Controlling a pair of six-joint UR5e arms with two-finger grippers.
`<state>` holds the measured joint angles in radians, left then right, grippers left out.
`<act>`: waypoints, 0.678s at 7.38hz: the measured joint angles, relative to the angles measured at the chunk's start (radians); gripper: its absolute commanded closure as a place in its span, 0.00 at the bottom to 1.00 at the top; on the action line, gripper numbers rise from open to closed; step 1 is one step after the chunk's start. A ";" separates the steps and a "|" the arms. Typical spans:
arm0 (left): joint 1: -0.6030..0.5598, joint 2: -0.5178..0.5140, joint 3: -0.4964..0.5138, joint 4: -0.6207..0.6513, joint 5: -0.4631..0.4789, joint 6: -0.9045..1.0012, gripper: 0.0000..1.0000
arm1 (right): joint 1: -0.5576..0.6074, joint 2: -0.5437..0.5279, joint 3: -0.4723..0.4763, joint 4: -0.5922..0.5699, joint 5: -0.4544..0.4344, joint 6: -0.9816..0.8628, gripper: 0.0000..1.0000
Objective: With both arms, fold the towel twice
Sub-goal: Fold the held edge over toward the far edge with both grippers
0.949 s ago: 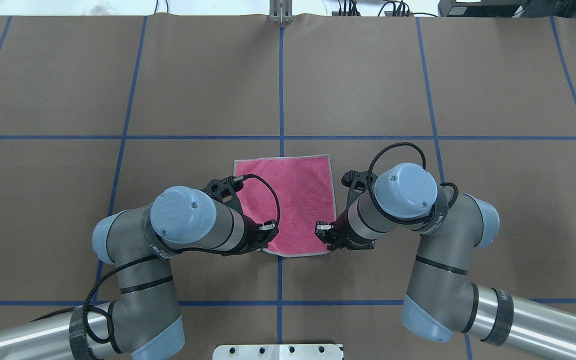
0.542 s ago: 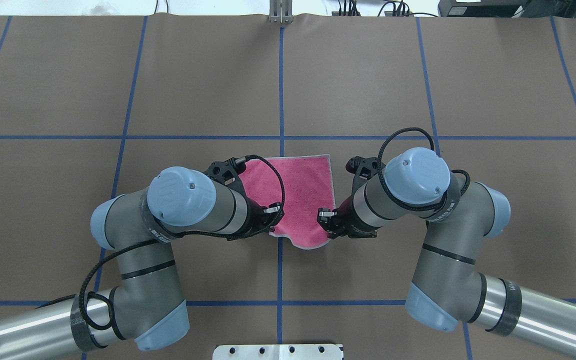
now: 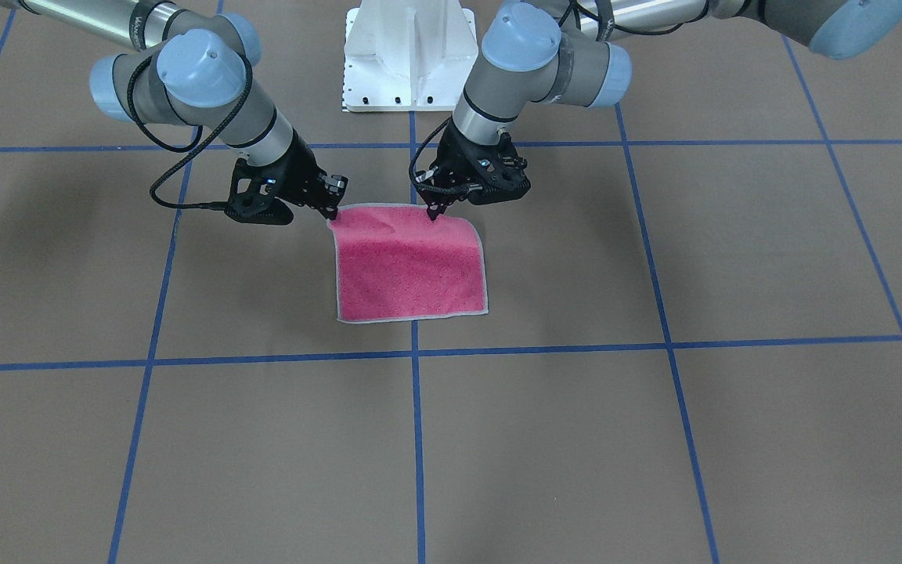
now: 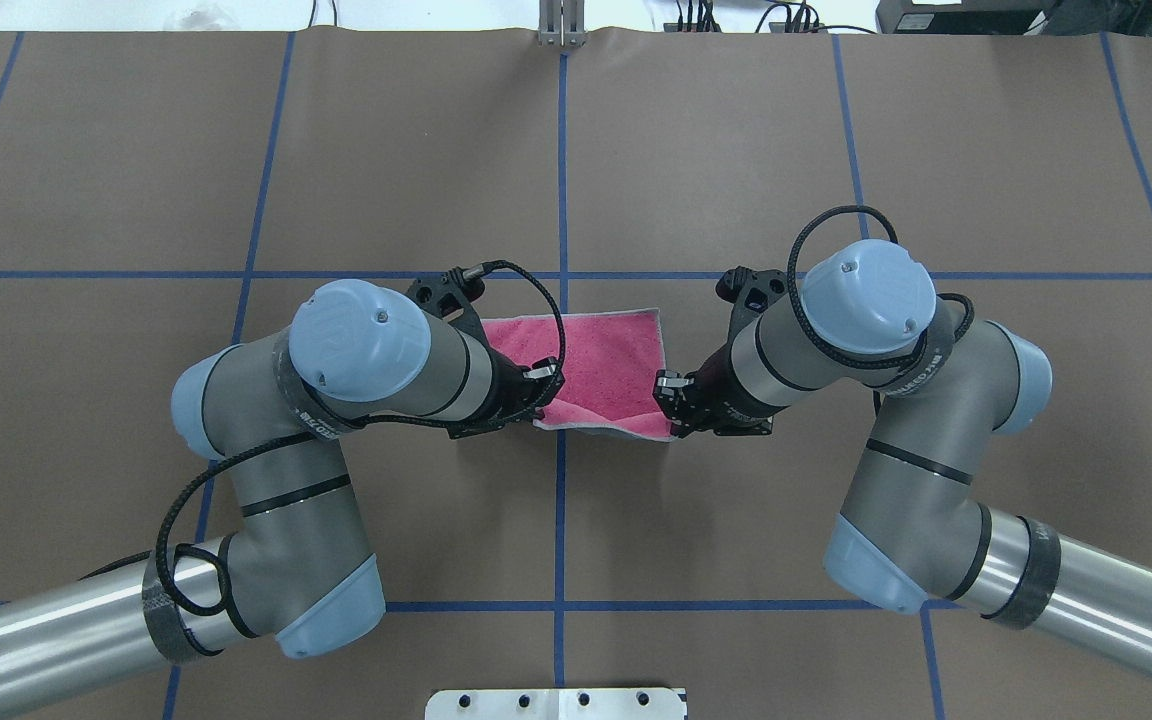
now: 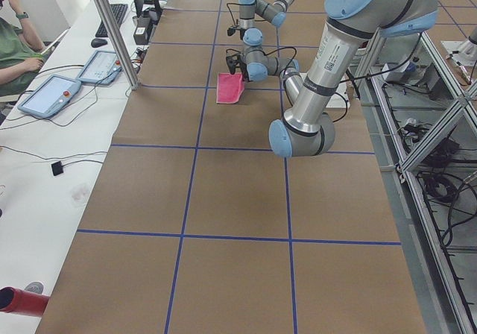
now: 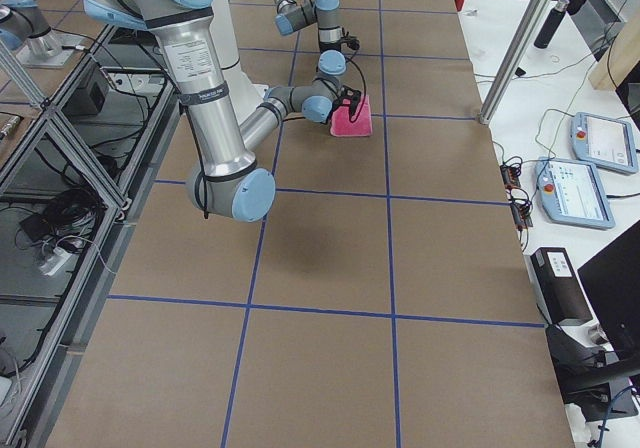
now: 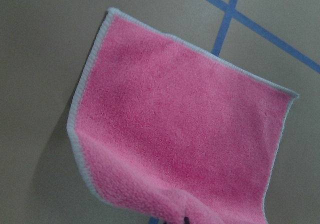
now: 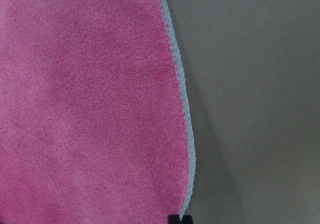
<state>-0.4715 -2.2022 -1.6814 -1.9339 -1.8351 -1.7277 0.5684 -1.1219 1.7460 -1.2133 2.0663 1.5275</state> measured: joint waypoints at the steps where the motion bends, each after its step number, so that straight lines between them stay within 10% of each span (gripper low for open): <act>1: -0.007 0.000 0.006 0.001 0.002 0.001 1.00 | 0.008 0.032 -0.036 0.000 -0.002 -0.001 1.00; 5: -0.028 -0.028 0.079 -0.012 0.005 0.000 1.00 | 0.055 0.082 -0.099 0.000 -0.002 -0.002 1.00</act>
<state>-0.4999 -2.2304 -1.6024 -1.9455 -1.8302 -1.7280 0.6233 -1.0395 1.6470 -1.2134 2.0640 1.5259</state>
